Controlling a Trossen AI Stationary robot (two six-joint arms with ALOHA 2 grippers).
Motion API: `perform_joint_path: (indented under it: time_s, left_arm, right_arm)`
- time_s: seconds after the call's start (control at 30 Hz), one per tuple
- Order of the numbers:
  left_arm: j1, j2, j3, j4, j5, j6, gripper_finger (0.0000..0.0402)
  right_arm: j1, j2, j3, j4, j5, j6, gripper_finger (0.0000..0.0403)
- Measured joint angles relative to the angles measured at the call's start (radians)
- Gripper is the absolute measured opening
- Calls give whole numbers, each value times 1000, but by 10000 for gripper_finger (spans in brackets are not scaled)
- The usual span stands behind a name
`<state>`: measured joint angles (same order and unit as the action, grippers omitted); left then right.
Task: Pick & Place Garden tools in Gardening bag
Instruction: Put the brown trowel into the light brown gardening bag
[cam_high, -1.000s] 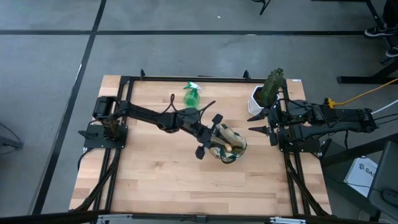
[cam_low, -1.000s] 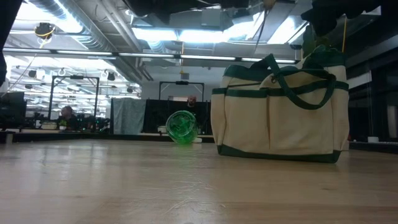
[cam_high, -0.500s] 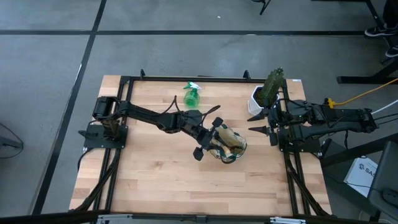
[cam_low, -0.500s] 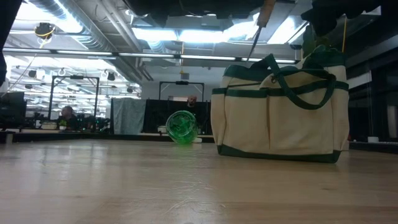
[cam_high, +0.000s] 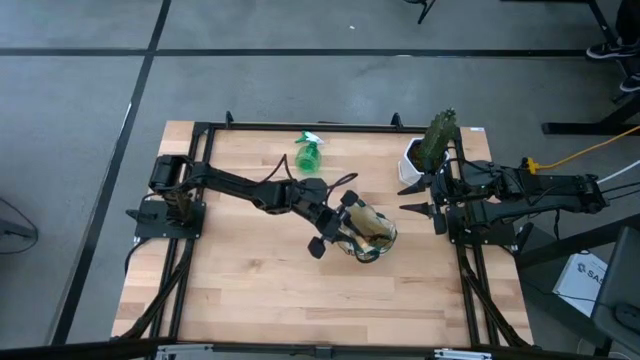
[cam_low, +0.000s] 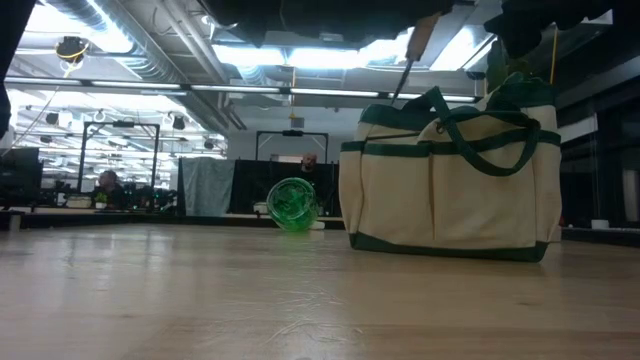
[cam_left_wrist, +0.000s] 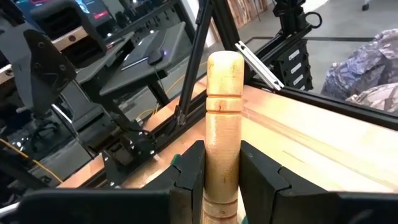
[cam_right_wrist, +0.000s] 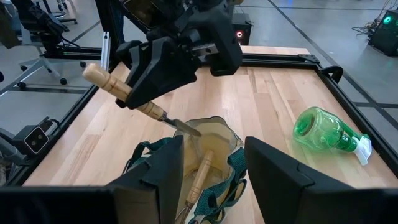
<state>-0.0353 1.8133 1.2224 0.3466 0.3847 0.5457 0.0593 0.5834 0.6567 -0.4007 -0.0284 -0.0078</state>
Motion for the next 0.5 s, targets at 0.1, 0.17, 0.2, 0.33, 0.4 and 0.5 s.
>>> perform_joint_path:
  time_s: [0.1,0.17,0.2,0.33,0.4,0.5]
  left_arm:
    - [4,0,0,-7,33,19,73]
    - [13,0,0,-11,95,26,73]
    - [18,2,0,-9,124,22,73]
    - [37,10,0,-11,168,-14,73]
    - [45,14,0,-2,168,-23,73]
    - [47,18,-1,-6,168,-23,73]
  right_arm:
    - [0,0,0,0,0,0,172]
    - [0,0,0,0,0,0,172]
    - [0,0,0,0,0,0,172]
    - [0,0,0,0,0,0,172]
    - [0,0,0,0,0,0,172]
    - [0,0,0,0,0,0,172]
